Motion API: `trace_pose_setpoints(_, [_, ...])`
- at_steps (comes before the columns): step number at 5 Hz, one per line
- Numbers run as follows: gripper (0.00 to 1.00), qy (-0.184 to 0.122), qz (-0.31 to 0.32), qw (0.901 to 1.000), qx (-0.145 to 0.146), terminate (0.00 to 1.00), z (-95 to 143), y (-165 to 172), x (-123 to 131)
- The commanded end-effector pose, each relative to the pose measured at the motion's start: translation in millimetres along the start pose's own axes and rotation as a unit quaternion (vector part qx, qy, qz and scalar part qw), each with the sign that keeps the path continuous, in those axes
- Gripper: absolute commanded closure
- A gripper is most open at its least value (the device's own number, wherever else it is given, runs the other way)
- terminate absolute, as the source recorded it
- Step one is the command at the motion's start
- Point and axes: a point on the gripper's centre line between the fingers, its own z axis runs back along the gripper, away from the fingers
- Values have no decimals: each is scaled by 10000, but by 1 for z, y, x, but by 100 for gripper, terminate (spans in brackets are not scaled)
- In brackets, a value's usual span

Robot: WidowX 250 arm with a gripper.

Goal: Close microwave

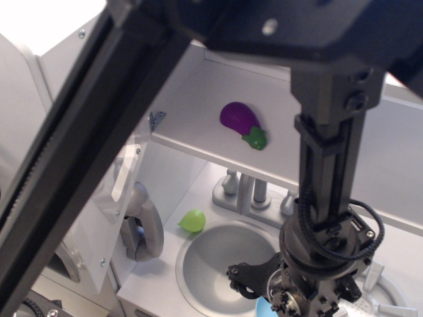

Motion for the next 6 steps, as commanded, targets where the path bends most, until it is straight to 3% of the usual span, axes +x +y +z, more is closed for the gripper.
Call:
trace_pose_setpoints(1, [0, 0, 0, 10000, 0, 0, 0, 0, 0])
trace_pose_setpoints(2, [0, 111, 646, 9977, -154, 0, 10, -4, 12])
trace_pose_setpoints(3, [0, 351, 1480, 9878, -343, 0, 21, -1, 26])
trace_pose_setpoints(4, [0, 546, 1829, 9811, -303, 0, 34, 4, 40])
trace_pose_setpoints(6, [0, 530, 1885, 9793, -522, 0, 77, 28, 56])
